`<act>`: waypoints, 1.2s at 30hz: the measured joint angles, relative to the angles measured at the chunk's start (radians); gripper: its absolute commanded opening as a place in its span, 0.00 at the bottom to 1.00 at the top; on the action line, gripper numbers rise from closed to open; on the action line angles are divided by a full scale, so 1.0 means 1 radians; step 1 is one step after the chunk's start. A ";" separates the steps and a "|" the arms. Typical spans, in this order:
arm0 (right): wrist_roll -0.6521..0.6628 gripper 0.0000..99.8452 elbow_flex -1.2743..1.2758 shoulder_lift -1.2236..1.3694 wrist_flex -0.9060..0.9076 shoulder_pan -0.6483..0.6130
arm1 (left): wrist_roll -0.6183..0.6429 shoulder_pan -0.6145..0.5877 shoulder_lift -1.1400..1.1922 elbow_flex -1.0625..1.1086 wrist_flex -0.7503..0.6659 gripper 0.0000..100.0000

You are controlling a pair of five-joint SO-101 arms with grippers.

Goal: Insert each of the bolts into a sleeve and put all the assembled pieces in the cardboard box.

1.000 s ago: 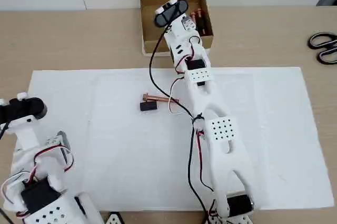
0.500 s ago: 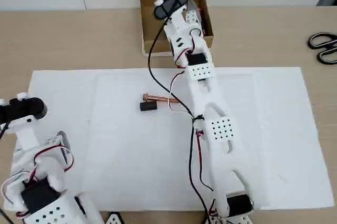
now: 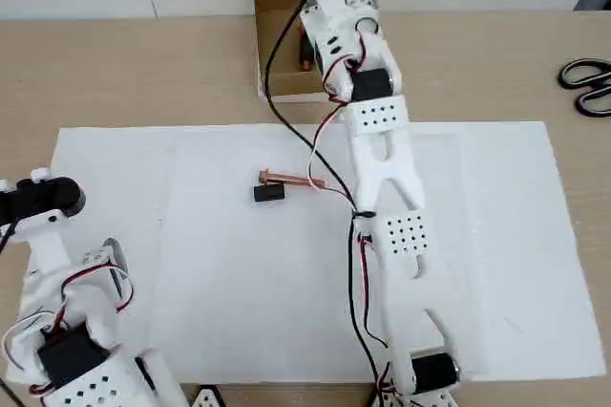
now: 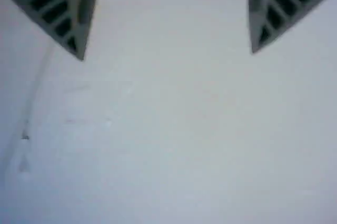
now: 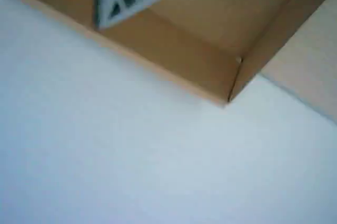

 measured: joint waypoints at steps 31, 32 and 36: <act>-0.224 0.21 -0.029 -1.226 0.979 -0.020 | 0.000 0.000 0.000 0.005 0.000 0.19; -0.224 0.21 -0.029 -1.250 0.979 -0.020 | 0.000 0.000 0.000 0.005 0.000 0.19; -0.219 0.21 -0.017 -1.347 0.993 -0.020 | 0.000 0.000 0.000 0.005 0.000 0.19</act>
